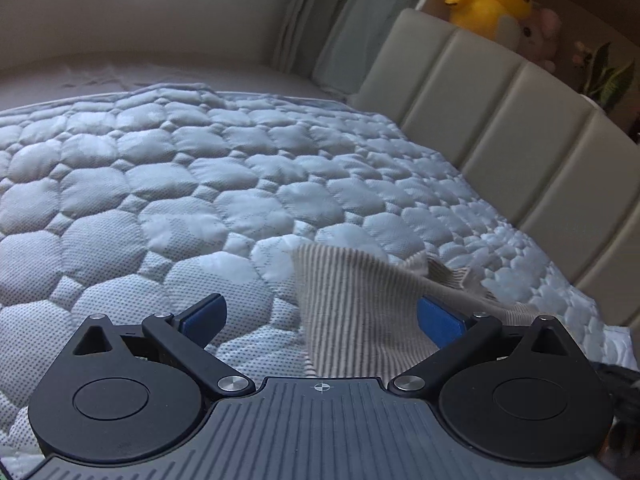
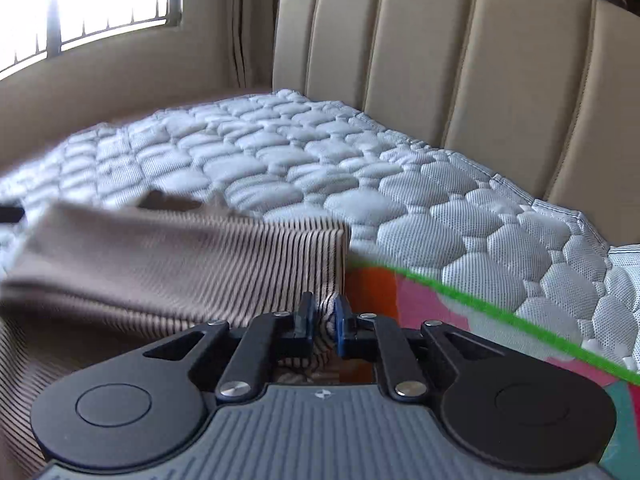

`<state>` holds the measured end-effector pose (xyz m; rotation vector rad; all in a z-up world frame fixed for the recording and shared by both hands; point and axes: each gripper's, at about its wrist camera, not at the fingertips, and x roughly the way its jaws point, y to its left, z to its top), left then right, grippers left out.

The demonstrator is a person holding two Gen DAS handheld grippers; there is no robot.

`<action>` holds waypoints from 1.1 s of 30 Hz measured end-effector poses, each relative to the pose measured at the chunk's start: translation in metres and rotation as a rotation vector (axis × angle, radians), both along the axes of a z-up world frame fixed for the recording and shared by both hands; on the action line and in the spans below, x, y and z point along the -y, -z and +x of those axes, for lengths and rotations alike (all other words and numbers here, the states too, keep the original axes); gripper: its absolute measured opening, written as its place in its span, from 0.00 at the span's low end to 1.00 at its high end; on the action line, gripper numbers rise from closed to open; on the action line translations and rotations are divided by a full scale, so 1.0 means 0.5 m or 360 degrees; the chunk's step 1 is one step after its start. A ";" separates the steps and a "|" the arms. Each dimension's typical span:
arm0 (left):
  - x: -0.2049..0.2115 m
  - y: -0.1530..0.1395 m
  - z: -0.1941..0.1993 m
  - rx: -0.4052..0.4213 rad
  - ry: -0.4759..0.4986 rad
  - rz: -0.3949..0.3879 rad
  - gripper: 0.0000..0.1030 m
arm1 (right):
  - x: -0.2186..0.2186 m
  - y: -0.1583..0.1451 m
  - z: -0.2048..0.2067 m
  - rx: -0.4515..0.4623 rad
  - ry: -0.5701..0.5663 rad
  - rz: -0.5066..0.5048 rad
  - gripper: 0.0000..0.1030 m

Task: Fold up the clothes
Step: 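Grasp the side edge of the striped shirt with the right gripper, then grasp the shirt edge with the left gripper while the right gripper holds its edge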

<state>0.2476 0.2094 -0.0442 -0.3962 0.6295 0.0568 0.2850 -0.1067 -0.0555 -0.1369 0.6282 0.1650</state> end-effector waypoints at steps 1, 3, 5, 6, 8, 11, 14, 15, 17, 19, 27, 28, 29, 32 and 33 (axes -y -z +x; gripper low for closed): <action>0.010 -0.004 -0.002 0.0034 0.0052 -0.0001 1.00 | -0.003 0.002 -0.003 0.0022 0.0001 -0.0007 0.12; 0.027 -0.012 -0.007 0.0094 0.0145 -0.0019 1.00 | -0.006 -0.002 -0.002 0.0022 0.0016 0.0005 0.13; 0.047 -0.015 -0.009 0.0141 0.0232 -0.0031 1.00 | -0.001 -0.007 0.001 0.0010 0.0022 0.0022 0.19; 0.057 -0.011 -0.006 0.0142 0.0255 -0.0020 1.00 | 0.005 -0.011 0.002 0.0005 0.0037 0.0034 0.25; 0.075 -0.004 -0.002 0.0144 0.0299 0.0003 1.00 | 0.019 -0.025 0.000 0.0005 0.0065 0.0080 0.58; 0.082 0.019 0.011 0.0050 0.0294 0.0025 1.00 | 0.030 -0.064 -0.013 0.0065 0.0044 0.0202 0.72; 0.081 0.036 0.020 -0.0024 0.0255 0.0057 1.00 | 0.024 -0.107 -0.029 0.0153 -0.0065 0.0396 1.00; 0.081 0.039 0.021 -0.0044 0.0252 0.0065 1.00 | 0.020 -0.109 -0.027 0.0140 -0.0087 0.0477 1.00; 0.081 0.045 0.023 -0.0084 0.0244 0.0080 1.00 | 0.013 -0.095 -0.010 0.0035 -0.0084 0.0627 1.00; 0.077 0.052 0.027 -0.0133 0.0236 0.0067 1.00 | 0.008 -0.073 0.008 -0.0072 -0.0061 0.0753 1.00; 0.061 0.040 0.026 -0.0182 0.0207 0.0024 1.00 | -0.019 -0.013 0.036 -0.0258 -0.0050 0.0563 1.00; 0.054 0.032 0.022 -0.0169 0.0190 0.0004 1.00 | -0.025 -0.020 0.040 -0.0286 -0.0104 0.0486 1.00; 0.044 0.026 0.020 -0.0165 0.0183 -0.0034 1.00 | -0.024 -0.034 0.042 -0.0292 -0.0153 0.0440 0.96; -0.010 0.019 0.030 -0.0189 0.0245 -0.0306 0.98 | 0.018 -0.093 0.044 -0.0226 -0.0218 0.0417 0.71; -0.030 0.019 0.040 -0.0211 0.0283 -0.0402 0.91 | 0.038 -0.107 0.052 -0.0223 -0.0211 0.0416 0.71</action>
